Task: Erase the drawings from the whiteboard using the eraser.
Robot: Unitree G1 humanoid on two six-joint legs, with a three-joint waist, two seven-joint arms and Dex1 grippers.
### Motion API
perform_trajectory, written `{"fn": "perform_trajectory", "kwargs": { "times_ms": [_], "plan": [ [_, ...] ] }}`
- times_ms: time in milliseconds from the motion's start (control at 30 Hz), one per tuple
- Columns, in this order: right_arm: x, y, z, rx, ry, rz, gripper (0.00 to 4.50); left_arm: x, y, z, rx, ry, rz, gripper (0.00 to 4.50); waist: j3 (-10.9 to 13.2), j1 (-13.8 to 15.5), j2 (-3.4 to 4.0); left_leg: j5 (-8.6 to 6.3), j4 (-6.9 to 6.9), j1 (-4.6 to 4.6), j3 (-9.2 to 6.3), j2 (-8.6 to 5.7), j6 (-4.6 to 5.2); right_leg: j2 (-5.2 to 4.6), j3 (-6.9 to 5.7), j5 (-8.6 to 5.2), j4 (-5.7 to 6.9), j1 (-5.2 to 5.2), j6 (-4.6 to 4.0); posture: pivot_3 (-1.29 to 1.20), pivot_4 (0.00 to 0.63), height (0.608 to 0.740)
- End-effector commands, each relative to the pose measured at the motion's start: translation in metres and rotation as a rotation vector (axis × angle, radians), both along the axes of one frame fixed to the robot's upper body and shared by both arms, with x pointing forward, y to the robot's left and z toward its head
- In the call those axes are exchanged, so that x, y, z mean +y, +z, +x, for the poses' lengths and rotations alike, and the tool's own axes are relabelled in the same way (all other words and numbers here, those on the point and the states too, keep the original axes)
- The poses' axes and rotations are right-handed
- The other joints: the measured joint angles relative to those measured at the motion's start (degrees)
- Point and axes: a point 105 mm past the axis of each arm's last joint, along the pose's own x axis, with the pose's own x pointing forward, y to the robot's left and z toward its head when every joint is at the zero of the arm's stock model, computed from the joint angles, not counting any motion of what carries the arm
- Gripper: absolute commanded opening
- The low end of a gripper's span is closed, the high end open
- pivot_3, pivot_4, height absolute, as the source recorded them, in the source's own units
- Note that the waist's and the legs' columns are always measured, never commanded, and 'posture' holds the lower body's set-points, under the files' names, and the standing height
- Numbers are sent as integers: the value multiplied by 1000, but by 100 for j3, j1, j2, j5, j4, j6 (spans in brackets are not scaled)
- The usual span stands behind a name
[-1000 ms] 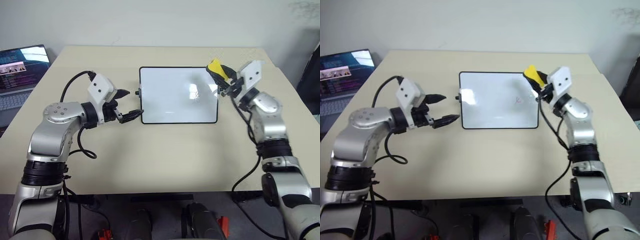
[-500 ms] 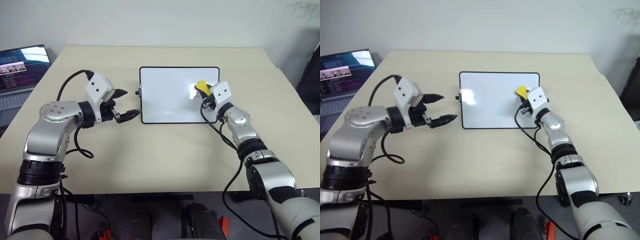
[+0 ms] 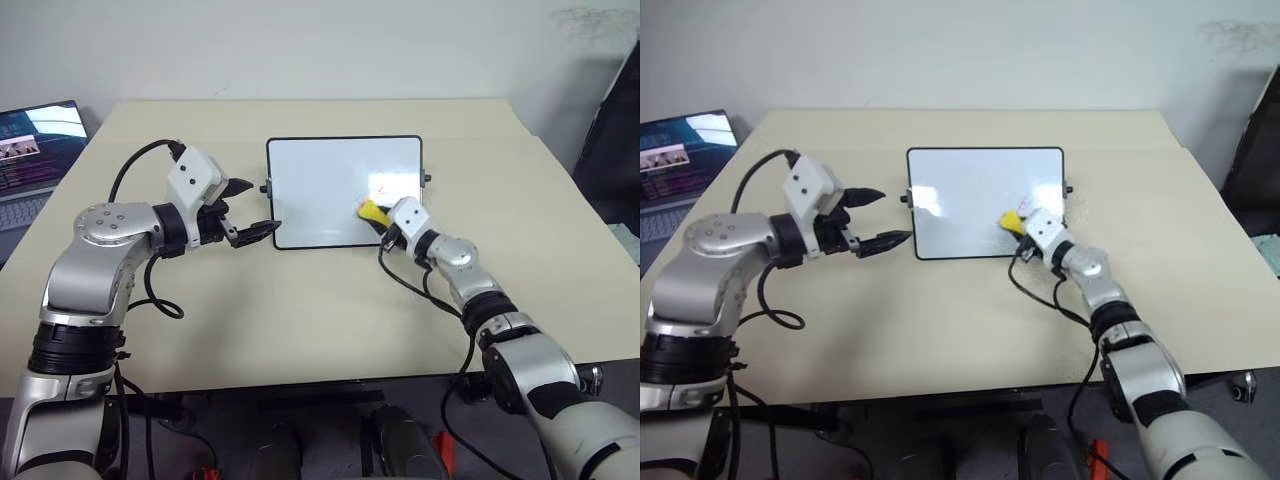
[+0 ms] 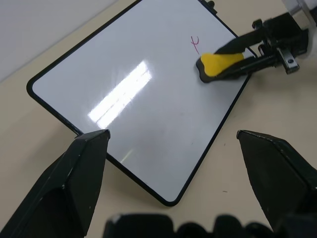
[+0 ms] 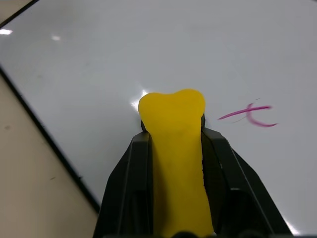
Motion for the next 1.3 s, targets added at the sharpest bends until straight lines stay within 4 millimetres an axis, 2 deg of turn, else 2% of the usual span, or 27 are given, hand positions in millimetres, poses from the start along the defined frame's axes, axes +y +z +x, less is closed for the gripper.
{"fn": "perform_trajectory", "kwargs": {
  "times_ms": [33,233,367,533,700,900,1067,1133,1300],
  "plan": [
    [-12,-14,2,69,-60,-12,973,2,19,-1,-66,0,8,4500,0,-15,-1,2,2,4,1,-1,2,0,3,-1,9,0,1,0,150,740],
    [-41,11,21,-24,-243,6,972,-1,19,1,-70,-8,7,4500,0,-16,-1,12,5,11,0,-5,14,0,6,-1,22,2,-1,0,150,740],
    [-63,26,34,-39,-410,90,972,-2,19,1,-71,-10,11,4500,0,-12,-1,20,7,12,0,-7,24,0,10,-3,20,8,-12,0,150,740],
    [-75,29,38,-32,-487,104,972,-4,19,0,-70,-16,6,4500,-2,-26,-3,21,7,12,0,-7,27,0,10,-13,20,9,-32,0,150,740],
    [-63,27,36,-22,-435,103,971,-3,19,1,-70,-13,5,4500,-2,-33,-4,21,6,13,0,-7,27,0,11,-13,19,10,-31,0,150,740],
    [-20,27,28,-5,-260,118,971,-3,19,1,-68,-12,2,4500,-2,-101,-4,21,4,14,1,-6,27,1,11,-11,18,7,-29,0,150,740],
    [21,13,11,37,-92,99,970,-6,20,1,-73,-19,-6,4500,-2,-129,-3,20,-9,14,2,-1,27,7,12,3,22,-6,-4,0,150,740],
    [32,6,3,53,-34,84,970,-6,20,1,-73,-18,-7,4500,-2,-128,-3,20,-10,12,2,-1,27,7,12,2,21,-8,-4,0,150,740],
    [42,-1,-6,86,33,64,970,-3,19,0,-70,-12,-5,4500,0,-75,-2,19,-9,0,1,-2,27,7,11,2,18,-13,-4,0,150,740]
  ]
}}
